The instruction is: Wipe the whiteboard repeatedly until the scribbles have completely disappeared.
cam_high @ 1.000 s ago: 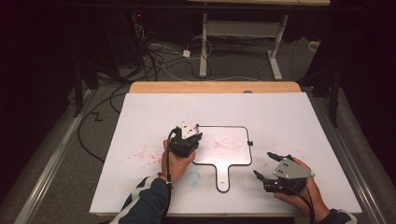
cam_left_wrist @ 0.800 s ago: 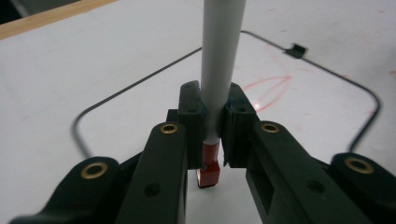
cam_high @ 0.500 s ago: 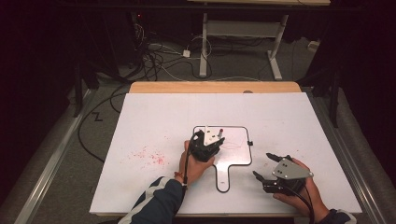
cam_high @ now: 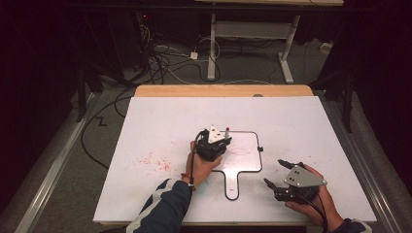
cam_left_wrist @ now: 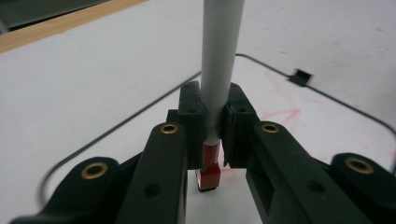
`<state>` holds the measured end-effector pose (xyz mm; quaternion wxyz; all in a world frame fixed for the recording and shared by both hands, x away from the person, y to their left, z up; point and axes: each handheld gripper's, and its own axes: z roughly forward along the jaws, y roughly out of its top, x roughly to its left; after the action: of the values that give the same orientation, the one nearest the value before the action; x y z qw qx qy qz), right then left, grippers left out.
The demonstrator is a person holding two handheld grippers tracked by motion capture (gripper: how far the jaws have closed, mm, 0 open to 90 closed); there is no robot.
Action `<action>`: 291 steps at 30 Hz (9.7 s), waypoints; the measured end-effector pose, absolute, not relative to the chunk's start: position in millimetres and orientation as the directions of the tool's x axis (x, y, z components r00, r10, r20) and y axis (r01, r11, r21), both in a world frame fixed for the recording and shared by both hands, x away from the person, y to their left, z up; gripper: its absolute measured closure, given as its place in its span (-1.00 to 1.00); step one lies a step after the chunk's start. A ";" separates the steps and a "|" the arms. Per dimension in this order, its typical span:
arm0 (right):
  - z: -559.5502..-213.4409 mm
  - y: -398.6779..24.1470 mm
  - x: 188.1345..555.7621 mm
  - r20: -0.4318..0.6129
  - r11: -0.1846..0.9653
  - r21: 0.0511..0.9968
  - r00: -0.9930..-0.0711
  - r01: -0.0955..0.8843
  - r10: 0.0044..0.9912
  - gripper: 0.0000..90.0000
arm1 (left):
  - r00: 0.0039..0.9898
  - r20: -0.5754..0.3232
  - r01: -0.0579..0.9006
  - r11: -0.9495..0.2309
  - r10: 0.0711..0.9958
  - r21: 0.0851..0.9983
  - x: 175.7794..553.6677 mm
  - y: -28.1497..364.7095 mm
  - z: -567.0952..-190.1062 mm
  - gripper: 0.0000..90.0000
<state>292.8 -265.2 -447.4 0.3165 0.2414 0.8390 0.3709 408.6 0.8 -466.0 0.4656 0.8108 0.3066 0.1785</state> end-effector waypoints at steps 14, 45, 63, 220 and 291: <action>-446.5 -267.5 292.3 -0.354 0.606 0.777 -0.678 0.169 0.644 -0.41 | 0.712 0.037 0.335 -0.385 0.701 0.860 421.7 21.4 -466.5 0.75; -446.0 -269.5 292.8 -0.354 0.606 0.776 -0.675 0.174 0.648 -0.41 | 0.763 0.046 0.323 -0.442 0.644 0.837 421.7 -6.0 -461.7 0.75; -446.5 -269.1 292.3 -0.352 0.606 0.777 -0.681 0.169 0.642 -0.41 | 0.820 -0.014 0.309 -0.422 0.573 0.852 428.5 -40.0 -462.7 0.75; -443.0 -278.2 288.7 -0.371 0.606 0.779 -0.663 0.160 0.651 -0.41 | 0.871 0.029 0.260 -0.510 0.490 0.820 447.9 -100.0 -457.4 0.75; -445.7 -269.1 290.3 -0.380 0.627 0.764 -0.680 0.152 0.627 -0.41 | 0.828 -0.016 0.334 -0.469 0.561 0.817 451.0 -33.6 -462.4 0.75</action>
<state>290.3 -269.1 -445.7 0.3260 0.2315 0.8411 0.3643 451.0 -33.6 -462.4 0.4423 0.8475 0.2639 0.1284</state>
